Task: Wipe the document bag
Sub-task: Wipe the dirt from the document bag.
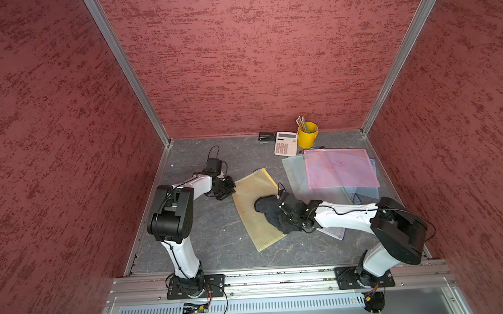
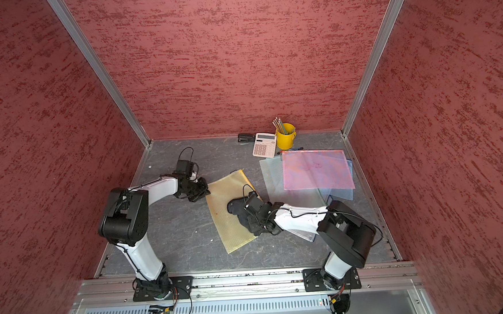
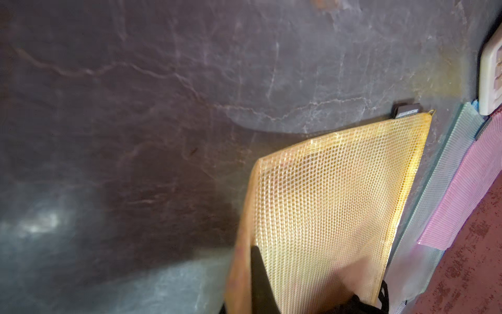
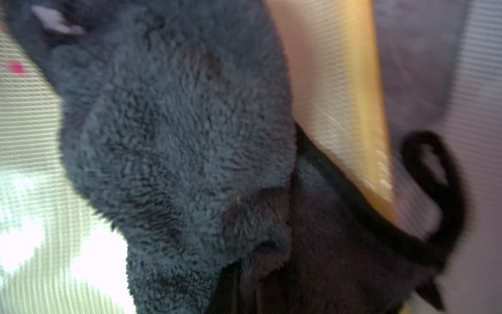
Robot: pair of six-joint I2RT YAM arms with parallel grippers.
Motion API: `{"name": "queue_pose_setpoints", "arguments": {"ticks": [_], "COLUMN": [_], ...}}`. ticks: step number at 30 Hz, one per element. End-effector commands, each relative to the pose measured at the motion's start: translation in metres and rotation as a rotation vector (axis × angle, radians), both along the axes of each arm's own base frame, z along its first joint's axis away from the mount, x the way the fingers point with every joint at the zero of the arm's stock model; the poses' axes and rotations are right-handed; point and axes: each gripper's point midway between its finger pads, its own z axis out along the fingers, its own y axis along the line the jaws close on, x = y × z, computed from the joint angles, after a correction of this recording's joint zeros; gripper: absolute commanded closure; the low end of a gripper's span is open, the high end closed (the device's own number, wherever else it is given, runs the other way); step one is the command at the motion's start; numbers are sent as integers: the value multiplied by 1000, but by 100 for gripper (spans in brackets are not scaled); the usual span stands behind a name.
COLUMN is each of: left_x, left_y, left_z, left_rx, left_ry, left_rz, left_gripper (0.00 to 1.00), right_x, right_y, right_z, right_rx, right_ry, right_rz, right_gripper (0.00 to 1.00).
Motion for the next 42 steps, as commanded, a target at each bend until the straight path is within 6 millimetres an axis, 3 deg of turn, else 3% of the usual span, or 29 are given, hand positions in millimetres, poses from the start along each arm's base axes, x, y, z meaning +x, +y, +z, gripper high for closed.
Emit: {"name": "queue_pose_setpoints", "arguments": {"ticks": [1,3,5,8,10,12,17,20,24,27,29,32,34,37,39,42], "left_x": [9,5,1,-2,-1,0,4,6,10,15,16,15,12,7,4,1], "left_y": [8,4,0,-5,-8,-10,-9,-1,11,13,8,-2,-8,-12,-11,-11], "left_z": [7,6,4,0,0,0,-1,0,3,4,5,4,3,1,-2,-7], "left_rx": [33,14,-8,-18,-25,-42,-77,-88,-112,-137,-143,-141,-143,-147,-140,-135], "left_ry": [-63,-60,-58,-51,-53,-52,-51,-58,-77,-85,-91,-94,-88,-85,-76,-63], "left_rz": [7,26,52,83,106,136,222,276,312,301,271,228,212,203,204,216], "left_gripper": [100,100,100,100,100,100,100,100,100,100,100,100,100,100,100,100], "right_x": [58,85,98,92,80,66,34,3,-53,-80,-74,-34,-3,30,39,35], "right_y": [35,88,135,180,194,195,160,118,37,-15,-19,31,83,149,177,195], "right_z": [78,109,111,71,41,14,-28,-46,-70,-74,-57,-1,41,79,74,27], "right_rx": [66,181,256,251,258,259,168,113,1,-65,-69,32,135,254,299,299], "right_ry": [-179,-252,-261,-214,-179,-151,-92,-39,93,150,112,-43,-151,-292,-318,-258], "right_rz": [44,158,255,362,409,422,375,307,166,69,49,89,146,233,280,322], "right_gripper": [100,100,100,100,100,100,100,100,100,100,100,100,100,100,100,100]}}
